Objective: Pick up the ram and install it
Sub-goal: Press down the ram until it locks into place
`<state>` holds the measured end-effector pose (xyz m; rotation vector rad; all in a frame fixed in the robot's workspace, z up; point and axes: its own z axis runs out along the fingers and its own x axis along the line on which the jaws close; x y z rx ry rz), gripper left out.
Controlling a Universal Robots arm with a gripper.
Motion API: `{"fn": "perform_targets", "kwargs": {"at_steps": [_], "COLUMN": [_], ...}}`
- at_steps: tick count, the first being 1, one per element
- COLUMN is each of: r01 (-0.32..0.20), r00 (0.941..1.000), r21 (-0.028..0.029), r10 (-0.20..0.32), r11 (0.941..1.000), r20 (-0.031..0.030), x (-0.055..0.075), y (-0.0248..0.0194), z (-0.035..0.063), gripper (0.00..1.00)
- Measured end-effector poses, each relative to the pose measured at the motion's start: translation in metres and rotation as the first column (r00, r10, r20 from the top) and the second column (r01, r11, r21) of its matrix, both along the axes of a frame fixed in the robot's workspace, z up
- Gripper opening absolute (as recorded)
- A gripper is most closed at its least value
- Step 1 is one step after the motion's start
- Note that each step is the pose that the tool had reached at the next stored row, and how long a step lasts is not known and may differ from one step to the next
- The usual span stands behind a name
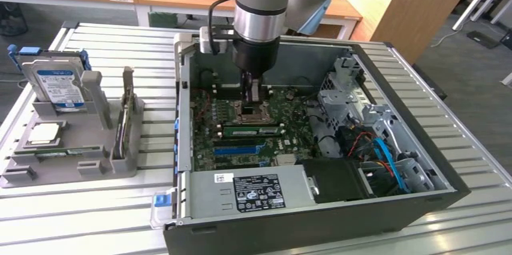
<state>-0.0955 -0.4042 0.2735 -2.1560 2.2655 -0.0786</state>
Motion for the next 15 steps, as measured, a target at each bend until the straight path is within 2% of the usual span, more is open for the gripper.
{"fn": "perform_targets", "kwargs": {"at_steps": [15], "r01": [0.0], "r00": [1.0], "r21": [0.0001], "r10": [0.0], "r11": [1.0], "r20": [0.0001], "x": [-0.0002], "y": [0.0], "z": [-0.0031], "gripper": [0.11]}}
